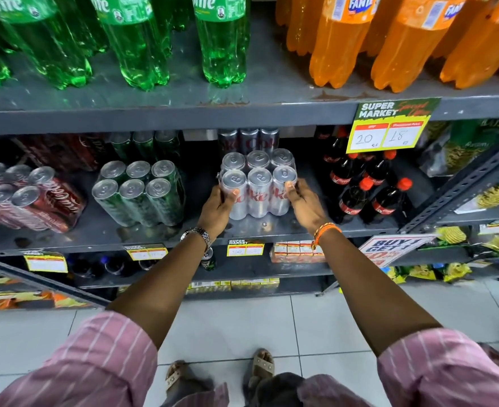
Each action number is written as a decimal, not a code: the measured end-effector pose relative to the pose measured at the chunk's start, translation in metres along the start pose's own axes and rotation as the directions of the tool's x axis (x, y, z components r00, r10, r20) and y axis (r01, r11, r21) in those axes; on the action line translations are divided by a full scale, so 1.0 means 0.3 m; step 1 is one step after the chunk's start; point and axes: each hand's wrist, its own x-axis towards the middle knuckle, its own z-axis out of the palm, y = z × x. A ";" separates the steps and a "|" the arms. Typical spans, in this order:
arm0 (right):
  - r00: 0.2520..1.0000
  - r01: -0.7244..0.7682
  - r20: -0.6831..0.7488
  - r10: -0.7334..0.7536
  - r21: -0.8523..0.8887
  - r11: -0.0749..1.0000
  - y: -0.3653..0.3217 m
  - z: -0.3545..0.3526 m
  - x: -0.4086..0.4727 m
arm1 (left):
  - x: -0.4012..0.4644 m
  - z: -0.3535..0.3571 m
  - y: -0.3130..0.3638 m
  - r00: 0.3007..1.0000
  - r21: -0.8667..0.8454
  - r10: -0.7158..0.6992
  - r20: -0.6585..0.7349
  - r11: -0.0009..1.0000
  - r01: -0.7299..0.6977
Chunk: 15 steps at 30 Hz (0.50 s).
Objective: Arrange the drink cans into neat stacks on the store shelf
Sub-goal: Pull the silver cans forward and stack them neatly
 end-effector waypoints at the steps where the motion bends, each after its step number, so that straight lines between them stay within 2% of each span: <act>1: 1.000 -0.001 0.006 0.001 -0.021 1.000 -0.005 -0.003 -0.003 | -0.003 0.003 -0.002 1.000 0.000 -0.004 -0.003 1.000 0.004; 10: 0.999 0.007 0.041 -0.005 -0.060 0.998 0.006 -0.013 -0.041 | -0.039 -0.012 -0.012 1.000 0.052 0.012 0.000 0.999 -0.012; 15: 1.000 0.014 0.013 -0.013 -0.093 0.996 0.018 -0.002 -0.061 | -0.068 -0.016 -0.017 0.999 0.056 0.033 -0.019 0.998 -0.032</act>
